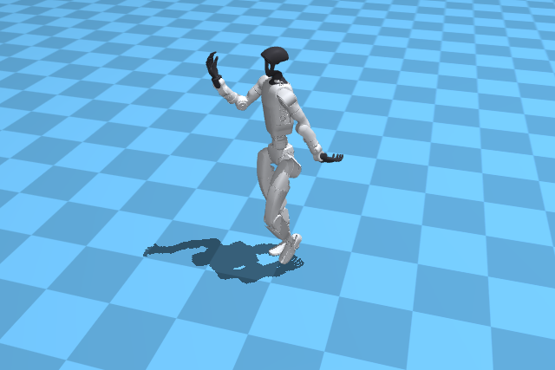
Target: Kungfu
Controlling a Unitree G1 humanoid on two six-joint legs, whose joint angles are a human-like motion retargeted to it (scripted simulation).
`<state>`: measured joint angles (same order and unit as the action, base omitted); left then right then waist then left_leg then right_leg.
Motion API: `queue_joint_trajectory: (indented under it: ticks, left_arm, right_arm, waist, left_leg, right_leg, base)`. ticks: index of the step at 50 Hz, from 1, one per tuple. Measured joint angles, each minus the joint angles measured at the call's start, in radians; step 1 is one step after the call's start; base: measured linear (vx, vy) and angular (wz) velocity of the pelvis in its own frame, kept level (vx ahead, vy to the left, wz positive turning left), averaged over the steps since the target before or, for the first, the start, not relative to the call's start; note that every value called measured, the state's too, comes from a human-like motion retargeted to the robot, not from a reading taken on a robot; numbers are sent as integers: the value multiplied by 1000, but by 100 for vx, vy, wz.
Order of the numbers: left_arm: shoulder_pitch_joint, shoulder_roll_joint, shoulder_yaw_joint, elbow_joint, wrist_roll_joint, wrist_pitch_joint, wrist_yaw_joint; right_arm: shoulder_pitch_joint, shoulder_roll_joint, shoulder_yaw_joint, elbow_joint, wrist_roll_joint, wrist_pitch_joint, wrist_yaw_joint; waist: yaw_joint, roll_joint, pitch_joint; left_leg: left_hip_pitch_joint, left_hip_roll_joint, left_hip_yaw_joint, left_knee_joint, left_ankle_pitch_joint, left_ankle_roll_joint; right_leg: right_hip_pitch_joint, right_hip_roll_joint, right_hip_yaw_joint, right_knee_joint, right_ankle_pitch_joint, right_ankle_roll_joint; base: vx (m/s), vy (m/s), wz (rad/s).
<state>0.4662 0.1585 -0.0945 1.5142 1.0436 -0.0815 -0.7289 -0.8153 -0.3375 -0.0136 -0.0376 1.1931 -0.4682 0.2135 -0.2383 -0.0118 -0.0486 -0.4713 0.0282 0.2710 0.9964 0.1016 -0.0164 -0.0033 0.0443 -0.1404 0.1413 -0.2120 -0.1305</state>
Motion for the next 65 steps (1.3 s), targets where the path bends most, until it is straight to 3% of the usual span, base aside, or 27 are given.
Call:
queue_joint_trajectory:
  ticks: [4,12,18,20,22,23,25,27,28,30,33,38,40,45,50,52,55,58,61,62,65]
  left_arm:
    - [18,8,10,20,32,1,43]
    - [68,28,63,54,-30,20,76]
    - [126,44,126,83,-35,62,147]
    - [126,47,156,103,-66,93,240]
    - [112,51,198,125,-108,112,350]
    - [104,55,216,136,-130,116,401]
    - [55,87,237,186,-177,126,481]
    - [-84,93,284,186,-171,196,491]
    - [-168,97,300,186,-161,230,508]
    - [-298,106,293,160,-191,236,559]
    - [-508,163,164,103,-298,174,660]
    - [-818,169,137,-182,-130,18,615]
    - [-937,147,134,-334,-68,-87,612]
    - [-1164,208,-34,-846,-179,-243,747]
    - [-1337,396,-3,-1292,-230,-286,916]
    - [-1414,484,32,-1406,-269,-295,1015]
    - [-1481,547,62,-1484,-310,-334,1049]
    - [-1526,564,82,-1510,-335,-340,1028]
    - [-1561,557,83,-1514,-312,-332,1047]
    - [-1571,553,82,-1512,-297,-333,1066]
    - [-1558,543,95,-1521,-216,-340,1160]
  right_arm:
    - [4,-13,-10,0,-1,6,13]
    - [-22,-23,0,17,-2,14,21]
    - [-16,-18,13,45,-34,12,37]
    - [-5,-7,9,71,-54,16,58]
    - [20,4,2,119,-80,22,67]
    - [44,9,-1,150,-95,27,70]
    - [137,48,-37,225,-145,57,132]
    - [172,97,-28,366,-261,77,189]
    - [183,102,-37,476,-327,81,214]
    - [215,103,-68,743,-498,136,263]
    - [266,111,-173,1222,-914,248,297]
    - [484,119,-220,1707,-1304,496,40]
    - [655,135,-243,1735,-1360,547,-39]
    - [1136,205,-311,1630,-1419,499,-72]
    - [1489,206,-369,1636,-1544,525,-31]
    - [1575,180,-390,1679,-1565,559,-68]
    - [1643,159,-448,1732,-1546,583,-142]
    - [1694,172,-556,1738,-1460,578,-211]
    - [1687,207,-680,1738,-1319,501,-211]
    - [1675,220,-717,1738,-1263,462,-195]
    - [1609,249,-800,1735,-1046,320,-118]
  waist:
    - [94,-18,-18]
    - [223,-16,30]
    - [237,-20,20]
    - [250,-29,21]
    - [263,-48,2]
    - [266,-69,-20]
    - [190,-78,-85]
    - [201,-102,-66]
    - [184,-64,-48]
    - [161,-18,-34]
    - [142,-16,-22]
    - [21,28,3]
    - [-12,30,25]
    - [-103,50,80]
    - [-307,68,122]
    - [-398,65,147]
    - [-477,62,167]
    - [-550,52,164]
    - [-591,33,147]
    - [-607,23,135]
    - [-659,10,63]
  left_leg:
    - [-148,-22,-1,-62,-1,-82]
    - [-263,26,16,-551,81,17]
    - [-275,61,147,-762,-44,114]
    - [-244,66,142,-769,-42,115]
    - [-198,75,193,-764,95,176]
    - [-172,75,252,-789,92,204]
    - [-257,-15,-12,-695,46,169]
    - [-226,22,93,-663,0,158]
    - [-206,40,69,-633,-42,151]
    - [-131,63,46,-611,-118,142]
    - [-58,58,8,-609,-147,140]
    - [130,14,-73,-679,-218,133]
    - [205,-14,-113,-713,-232,129]
    - [384,-56,-210,-786,-281,122]
    - [526,-45,-266,-794,-362,99]
    - [583,-33,-275,-785,-407,85]
    - [646,-5,-273,-775,-448,63]
    - [700,23,-273,-754,-487,35]
    - [747,43,-276,-732,-517,7]
    - [761,44,-285,-723,-524,1]
    - [776,51,-320,-706,-516,-4]
  right_leg:
    - [29,20,3,-21,-25,3]
    - [137,73,58,-11,-96,39]
    - [222,71,53,-7,-67,121]
    - [256,58,56,3,-15,163]
    - [281,30,47,11,79,217]
    - [289,0,34,19,145,253]
    - [290,-4,-54,40,327,317]
    - [243,-50,-2,151,470,365]
    - [232,-6,-28,184,540,369]
    - [201,34,-95,264,532,386]
    - [128,18,-158,384,389,380]
    - [-14,-11,-224,398,221,364]
    - [-67,-43,-218,371,182,335]
    - [-225,-107,-105,275,148,239]
    - [-338,-146,48,116,298,129]
    - [-367,-165,106,26,307,96]
    - [-382,-170,132,-68,270,43]
    - [-374,-181,116,-110,189,67]
    - [-362,-170,163,-29,120,118]
    - [-350,-176,149,-10,138,155]
    - [-371,-227,75,35,411,275]
  base:
    - [42,-33,-50]
    - [53,-25,-53]
    - [97,-22,-22]
    - [94,-18,-52]
    - [81,-16,-50]
    - [109,-16,15]
    - [142,-19,83]
    - [80,-17,18]
    - [64,-12,88]
    - [79,-16,109]
    - [71,-24,61]
    - [78,-17,125]
    - [74,-28,122]
    - [62,-35,84]
    - [54,-39,75]
    - [46,-50,43]
    - [50,-62,19]
    - [55,-76,27]
    - [52,-83,36]
    - [47,-77,86]
    - [59,-97,90]
